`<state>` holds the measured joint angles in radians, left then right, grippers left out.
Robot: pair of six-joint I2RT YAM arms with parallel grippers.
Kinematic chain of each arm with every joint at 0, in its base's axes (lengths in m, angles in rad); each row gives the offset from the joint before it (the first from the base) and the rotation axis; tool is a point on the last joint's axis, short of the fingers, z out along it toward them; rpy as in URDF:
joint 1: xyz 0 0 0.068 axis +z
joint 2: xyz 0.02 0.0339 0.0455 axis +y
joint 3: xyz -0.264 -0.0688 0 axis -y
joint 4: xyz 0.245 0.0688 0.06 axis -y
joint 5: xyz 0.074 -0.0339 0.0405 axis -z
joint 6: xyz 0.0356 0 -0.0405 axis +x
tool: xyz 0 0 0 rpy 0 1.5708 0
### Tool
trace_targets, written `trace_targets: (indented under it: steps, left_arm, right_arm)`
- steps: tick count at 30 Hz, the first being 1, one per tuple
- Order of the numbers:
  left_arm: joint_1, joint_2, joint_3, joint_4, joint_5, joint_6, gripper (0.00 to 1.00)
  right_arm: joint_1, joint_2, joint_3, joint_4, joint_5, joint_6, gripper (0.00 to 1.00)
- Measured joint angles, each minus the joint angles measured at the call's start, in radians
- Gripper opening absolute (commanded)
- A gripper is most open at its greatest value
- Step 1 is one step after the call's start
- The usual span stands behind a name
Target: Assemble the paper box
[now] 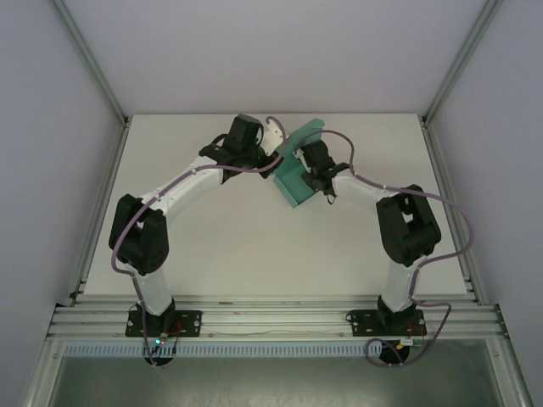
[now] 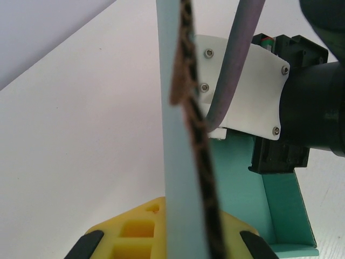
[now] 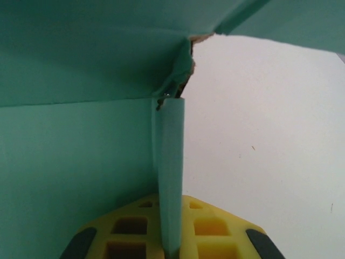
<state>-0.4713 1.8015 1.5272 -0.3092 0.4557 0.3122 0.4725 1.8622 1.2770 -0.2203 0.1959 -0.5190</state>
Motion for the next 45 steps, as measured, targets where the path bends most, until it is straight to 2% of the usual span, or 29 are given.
trace_targets:
  steps: [7,11,15,17,24,25,34,42,45]
  left_arm:
    - [0.009,-0.005,0.0,0.072,-0.023,-0.007,0.0]
    - [0.008,-0.012,0.0,0.071,-0.031,-0.007,0.0]
    - [0.008,-0.012,-0.002,0.061,-0.035,-0.004,0.0]
    - [0.008,-0.012,-0.006,0.058,-0.035,-0.003,0.0]
    - [0.002,-0.013,-0.006,0.003,-0.008,-0.007,0.0]
    - [0.002,-0.013,-0.006,-0.001,-0.006,-0.005,0.0]
    - [0.003,-0.013,-0.004,-0.024,0.019,0.031,0.0]
    - [0.01,-0.013,-0.003,-0.039,0.042,0.062,0.0]
    - [0.027,-0.013,-0.006,-0.039,0.084,0.091,0.0]
  right_arm:
    - [-0.013,0.048,0.195,-0.212,0.006,0.267,0.02]
    - [-0.013,0.045,0.204,-0.237,-0.033,0.398,0.04]
    - [-0.02,0.031,0.157,-0.193,-0.075,0.437,0.06]
    - [-0.026,0.023,0.136,-0.174,-0.102,0.433,0.12]
    - [-0.087,-0.004,0.063,-0.111,-0.251,0.397,0.49]
    - [-0.095,-0.015,0.051,-0.109,-0.272,0.39,0.5]
    - [-0.111,-0.197,-0.056,-0.089,-0.366,0.359,0.88]
    - [-0.118,-0.401,-0.226,-0.026,-0.381,0.334,0.99]
    - [-0.149,-0.456,-0.257,-0.025,-0.395,0.308,1.0]
